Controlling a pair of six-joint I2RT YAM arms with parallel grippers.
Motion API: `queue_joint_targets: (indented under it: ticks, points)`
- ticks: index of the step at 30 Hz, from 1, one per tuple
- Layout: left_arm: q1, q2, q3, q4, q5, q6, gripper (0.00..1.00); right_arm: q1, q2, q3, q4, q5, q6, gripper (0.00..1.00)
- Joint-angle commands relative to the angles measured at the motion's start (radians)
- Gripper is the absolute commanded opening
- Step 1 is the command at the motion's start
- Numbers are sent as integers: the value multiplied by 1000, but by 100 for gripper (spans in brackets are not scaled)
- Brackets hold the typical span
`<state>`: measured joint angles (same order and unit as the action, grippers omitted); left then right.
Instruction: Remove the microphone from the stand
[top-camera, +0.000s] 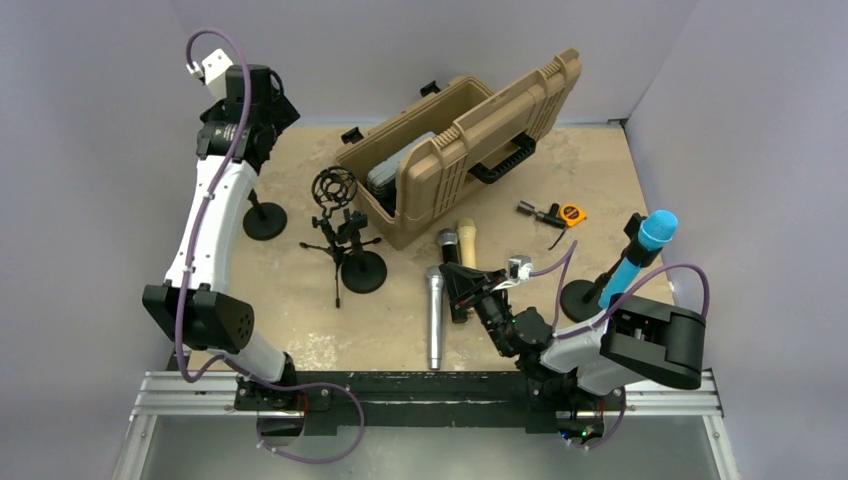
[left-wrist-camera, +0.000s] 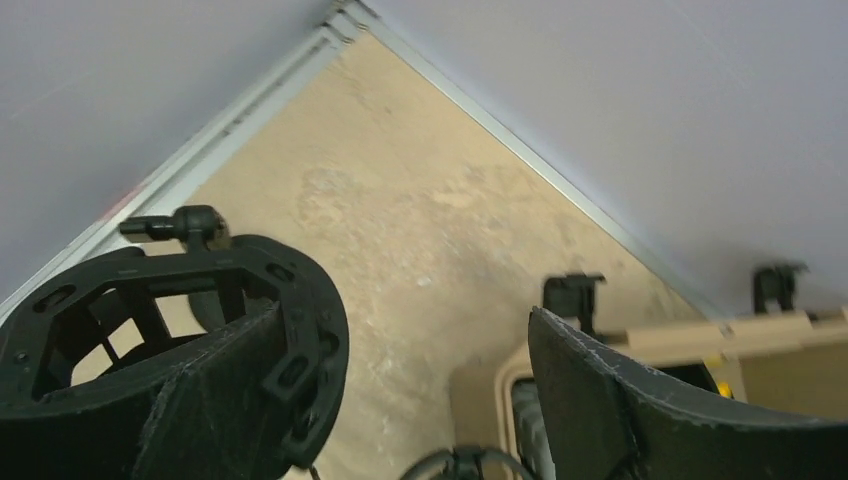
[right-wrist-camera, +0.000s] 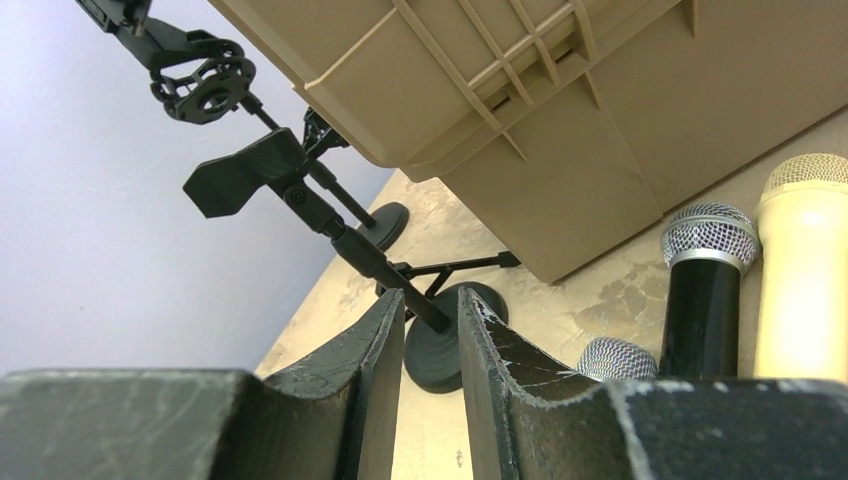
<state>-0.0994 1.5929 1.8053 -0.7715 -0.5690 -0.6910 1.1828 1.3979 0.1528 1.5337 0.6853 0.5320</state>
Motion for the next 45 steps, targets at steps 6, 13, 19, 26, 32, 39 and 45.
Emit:
queue_joint_targets:
  ticks: [6,13,19,26,32,39,45]
  points:
    - [44,-229,11,-56,268,302,88,2,-35,-11,99,-6,-5,26]
    - [426,-376,-172,107,700,150,86,3,-21,-8,111,-26,-5,26]
    - [602,-341,-279,257,964,-52,83,2,-26,-8,108,-27,-7,26]
    - [648,-331,-451,410,954,-79,79,1,-9,3,111,-37,-13,26]
    - [651,-284,-492,433,908,-94,78,2,-8,3,110,-37,-11,26]
    - [651,-249,-513,467,897,-158,77,2,3,11,108,-39,-14,26]
    - [656,-218,-511,461,878,-231,79,2,17,23,105,-41,-18,26]
